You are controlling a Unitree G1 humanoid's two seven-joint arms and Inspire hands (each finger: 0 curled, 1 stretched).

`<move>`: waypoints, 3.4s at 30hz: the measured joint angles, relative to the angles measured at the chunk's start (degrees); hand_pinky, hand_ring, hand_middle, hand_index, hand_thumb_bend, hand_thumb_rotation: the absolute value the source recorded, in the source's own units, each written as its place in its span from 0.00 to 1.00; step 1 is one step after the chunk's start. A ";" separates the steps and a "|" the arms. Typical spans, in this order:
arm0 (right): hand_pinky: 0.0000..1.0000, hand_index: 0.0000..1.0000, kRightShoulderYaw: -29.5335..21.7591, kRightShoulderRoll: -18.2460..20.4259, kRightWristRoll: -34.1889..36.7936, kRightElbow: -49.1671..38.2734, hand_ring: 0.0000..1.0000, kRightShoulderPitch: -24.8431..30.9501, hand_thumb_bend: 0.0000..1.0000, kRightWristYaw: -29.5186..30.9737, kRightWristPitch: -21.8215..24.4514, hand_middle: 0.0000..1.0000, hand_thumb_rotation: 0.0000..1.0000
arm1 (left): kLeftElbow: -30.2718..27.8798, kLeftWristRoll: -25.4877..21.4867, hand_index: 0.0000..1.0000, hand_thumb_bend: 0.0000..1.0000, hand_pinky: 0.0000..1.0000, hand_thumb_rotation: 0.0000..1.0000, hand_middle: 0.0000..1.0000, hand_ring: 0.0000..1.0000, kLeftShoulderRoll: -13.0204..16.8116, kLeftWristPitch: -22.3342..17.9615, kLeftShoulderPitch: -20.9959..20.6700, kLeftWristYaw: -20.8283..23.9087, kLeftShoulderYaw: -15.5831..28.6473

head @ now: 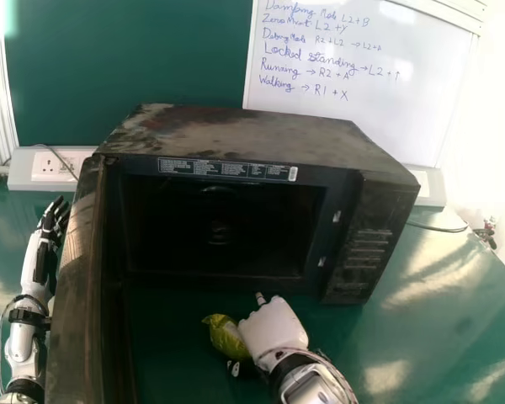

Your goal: Put biscuit inside oven

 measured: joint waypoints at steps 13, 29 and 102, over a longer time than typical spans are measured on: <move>0.69 0.49 -0.55 0.89 -3.51 -0.20 0.50 2.18 0.52 -3.88 1.22 0.53 0.15 | -0.03 -0.05 1.00 1.00 1.00 1.00 1.00 1.00 -0.01 -0.03 -0.01 -0.41 0.07; 0.62 0.50 -5.24 0.76 1.11 0.77 0.50 3.76 0.53 -10.14 0.37 0.45 0.00 | -0.08 0.00 1.00 1.00 1.00 1.00 1.00 1.00 -0.21 -0.05 -0.38 0.33 -0.03; 0.61 0.46 -11.02 11.85 15.21 25.93 0.59 -20.89 0.52 -23.57 9.63 0.54 0.00 | -0.65 0.00 1.00 1.00 1.00 1.00 1.00 1.00 -0.85 -0.05 -0.62 -0.36 -0.02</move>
